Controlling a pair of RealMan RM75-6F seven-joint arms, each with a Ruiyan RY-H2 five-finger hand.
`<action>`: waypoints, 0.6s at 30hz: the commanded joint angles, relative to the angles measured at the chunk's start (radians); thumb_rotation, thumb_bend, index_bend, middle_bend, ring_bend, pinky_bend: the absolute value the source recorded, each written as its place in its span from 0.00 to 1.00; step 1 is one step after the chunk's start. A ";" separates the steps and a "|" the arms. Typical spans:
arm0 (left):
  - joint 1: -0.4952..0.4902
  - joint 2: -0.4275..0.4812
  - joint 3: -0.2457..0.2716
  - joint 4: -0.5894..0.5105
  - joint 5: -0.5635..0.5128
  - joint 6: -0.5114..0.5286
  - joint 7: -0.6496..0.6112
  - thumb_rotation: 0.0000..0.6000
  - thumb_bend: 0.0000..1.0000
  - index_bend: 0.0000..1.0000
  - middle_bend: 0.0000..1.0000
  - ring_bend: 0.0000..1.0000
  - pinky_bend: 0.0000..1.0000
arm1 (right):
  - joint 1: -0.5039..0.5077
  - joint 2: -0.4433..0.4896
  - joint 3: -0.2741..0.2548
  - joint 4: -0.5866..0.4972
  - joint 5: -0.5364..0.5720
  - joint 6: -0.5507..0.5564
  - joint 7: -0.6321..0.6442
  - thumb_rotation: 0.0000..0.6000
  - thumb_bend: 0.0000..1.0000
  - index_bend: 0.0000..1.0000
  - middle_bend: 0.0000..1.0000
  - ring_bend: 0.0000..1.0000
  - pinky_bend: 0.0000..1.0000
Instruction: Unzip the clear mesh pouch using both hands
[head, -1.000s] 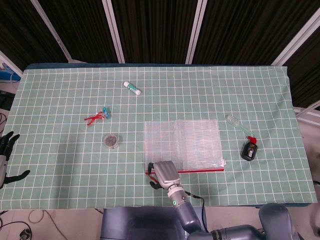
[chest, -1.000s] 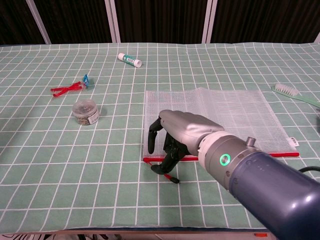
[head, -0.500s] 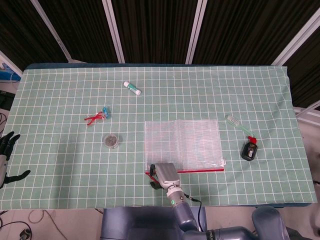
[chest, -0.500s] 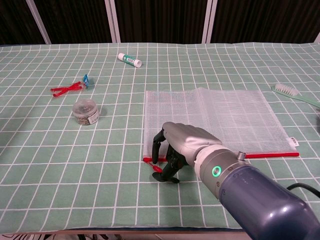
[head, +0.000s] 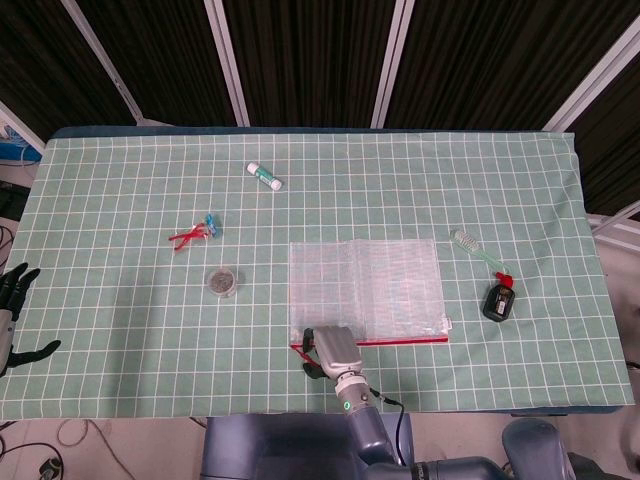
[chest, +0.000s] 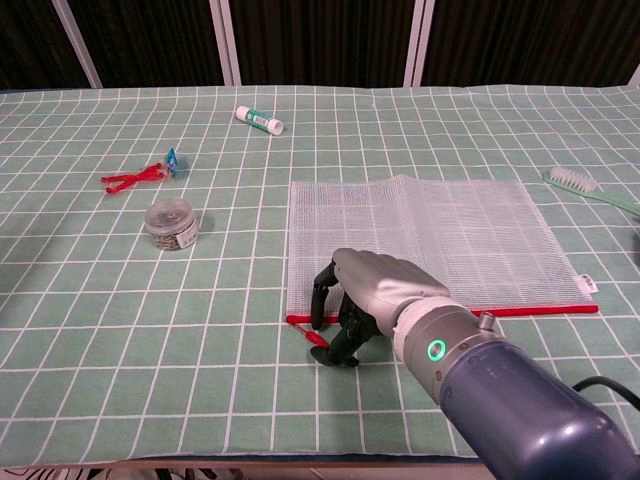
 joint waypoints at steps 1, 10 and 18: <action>0.000 0.000 0.000 0.000 0.000 0.000 -0.001 1.00 0.01 0.00 0.00 0.00 0.00 | -0.005 0.001 -0.002 -0.003 0.000 0.002 -0.002 1.00 0.36 0.54 1.00 1.00 1.00; 0.000 0.001 0.000 0.000 0.000 -0.001 -0.007 1.00 0.01 0.00 0.00 0.00 0.00 | -0.019 0.000 -0.003 -0.007 0.007 0.004 -0.012 1.00 0.40 0.54 1.00 1.00 1.00; -0.001 0.003 0.000 -0.001 -0.001 -0.003 -0.011 1.00 0.01 0.00 0.00 0.00 0.00 | -0.029 0.001 -0.003 -0.008 0.011 0.002 -0.017 1.00 0.44 0.55 1.00 1.00 1.00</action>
